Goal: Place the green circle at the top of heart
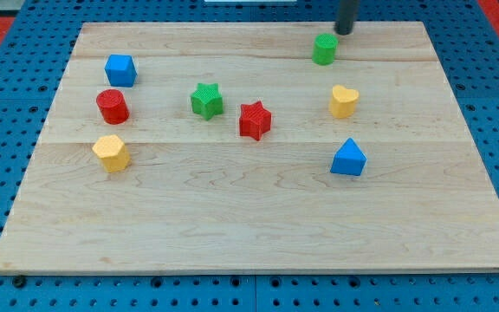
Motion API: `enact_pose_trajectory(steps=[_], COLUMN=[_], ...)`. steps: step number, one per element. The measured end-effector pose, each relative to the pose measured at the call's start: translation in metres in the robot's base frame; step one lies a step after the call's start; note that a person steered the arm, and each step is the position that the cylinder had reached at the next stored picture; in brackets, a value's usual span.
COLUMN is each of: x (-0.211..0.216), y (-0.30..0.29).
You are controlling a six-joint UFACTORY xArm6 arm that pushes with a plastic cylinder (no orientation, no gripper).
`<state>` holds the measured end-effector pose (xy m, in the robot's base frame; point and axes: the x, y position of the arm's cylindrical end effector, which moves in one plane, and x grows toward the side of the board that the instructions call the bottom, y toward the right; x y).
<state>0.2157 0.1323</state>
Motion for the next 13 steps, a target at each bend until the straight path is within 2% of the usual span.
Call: enact_pose_trajectory(steps=[1, 2, 3, 4, 5, 7, 9, 11, 12, 13], x=[0.043, 0.079, 0.015, -0.022, -0.001, 0.043, 0.056, 0.083, 0.061, 0.067], y=[-0.003, 0.023, 0.022, -0.012, -0.053, -0.037, -0.099, -0.028, -0.03, -0.036])
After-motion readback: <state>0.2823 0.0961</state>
